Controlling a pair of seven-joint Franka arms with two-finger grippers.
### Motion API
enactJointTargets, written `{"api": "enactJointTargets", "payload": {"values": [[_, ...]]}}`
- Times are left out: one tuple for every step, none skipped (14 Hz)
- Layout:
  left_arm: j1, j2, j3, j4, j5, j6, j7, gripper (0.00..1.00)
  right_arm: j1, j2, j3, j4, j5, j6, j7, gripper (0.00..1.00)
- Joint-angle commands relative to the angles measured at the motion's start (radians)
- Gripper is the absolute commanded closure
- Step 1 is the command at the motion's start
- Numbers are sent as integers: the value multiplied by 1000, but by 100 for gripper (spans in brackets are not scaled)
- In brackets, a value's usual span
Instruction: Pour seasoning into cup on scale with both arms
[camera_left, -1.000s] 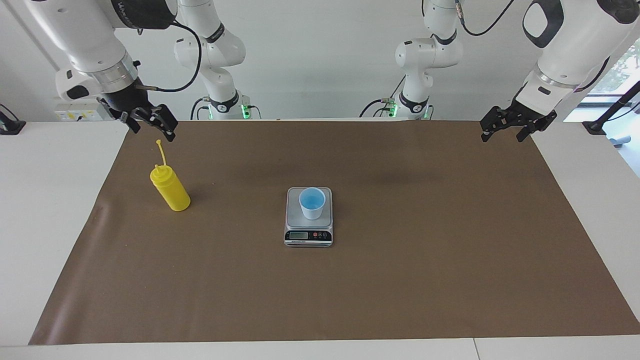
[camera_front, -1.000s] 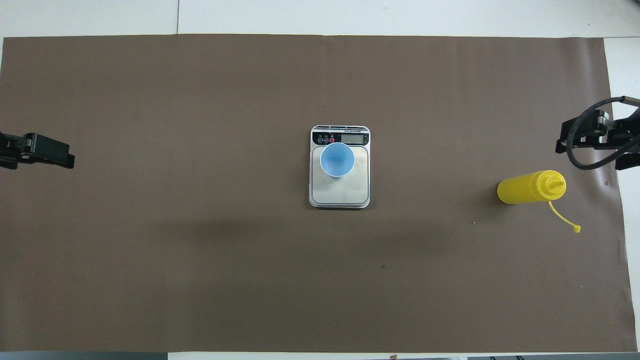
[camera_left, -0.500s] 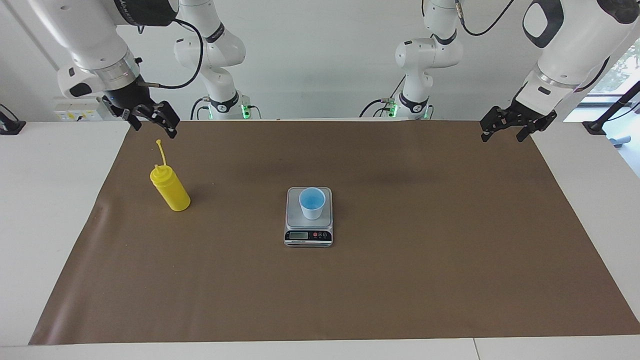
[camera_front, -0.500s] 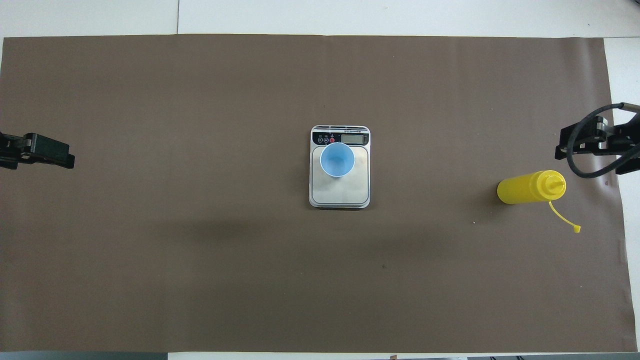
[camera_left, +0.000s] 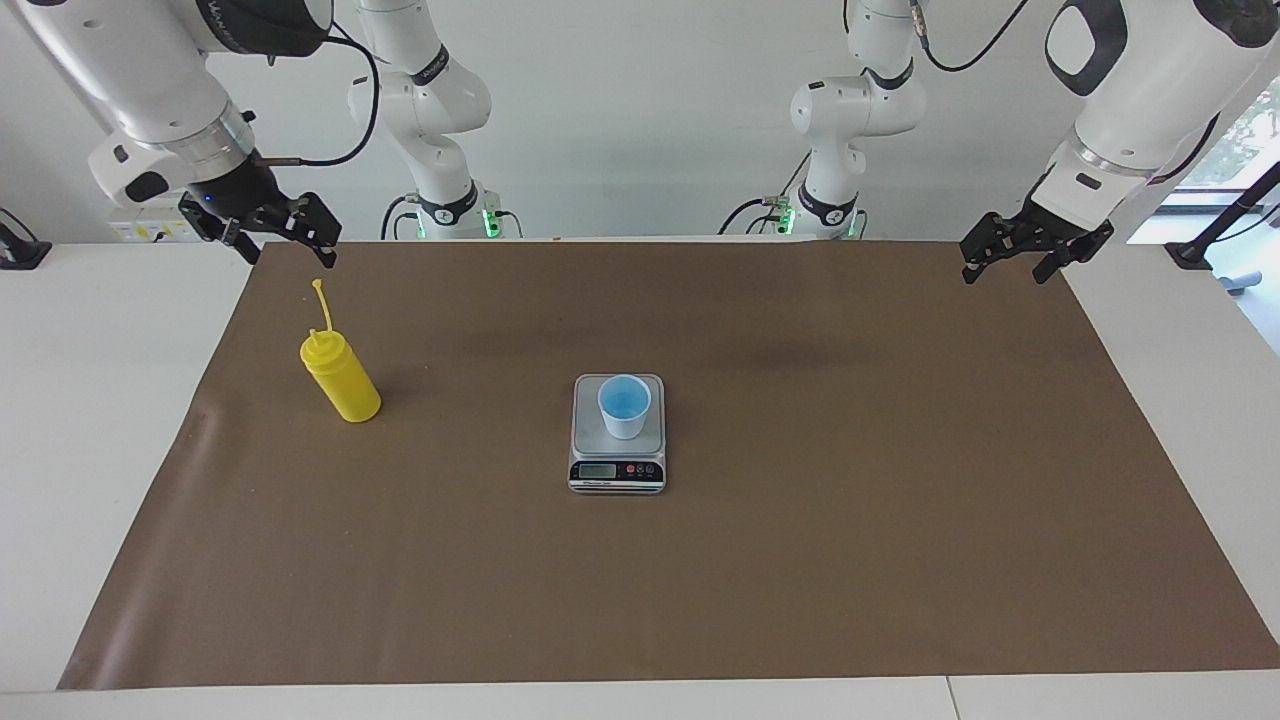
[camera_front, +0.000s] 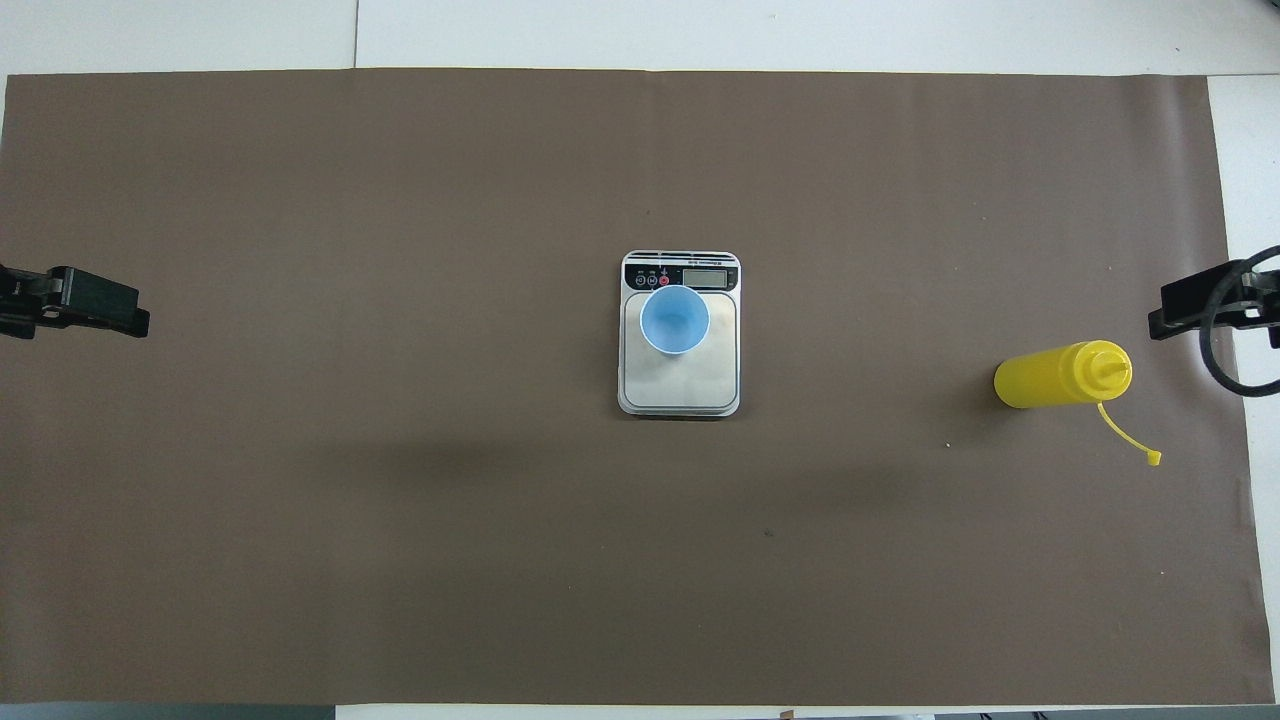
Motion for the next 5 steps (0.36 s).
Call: {"api": "enactJointTargets", "payload": {"values": [[12,-15,-5,-12,-9,-7,14,0,-5,-30,8,-40,-11,29,-22,0],[12,-15,-5,-12,-9,-7,14,0,-5,-30,8,-40,-10,41,-20,0],[12,-15,-5,-12,-9,-7,14,0,-5,-30,8,-40,-8,45,-20,0],[12,-15,-5,-12,-9,-7,14,0,-5,-30,8,-39,-5,43,-19,0],[12,-15,-5,-12,-9,-7,14,0,-5,-28,8,-39,-7,43,-19,0]]}}
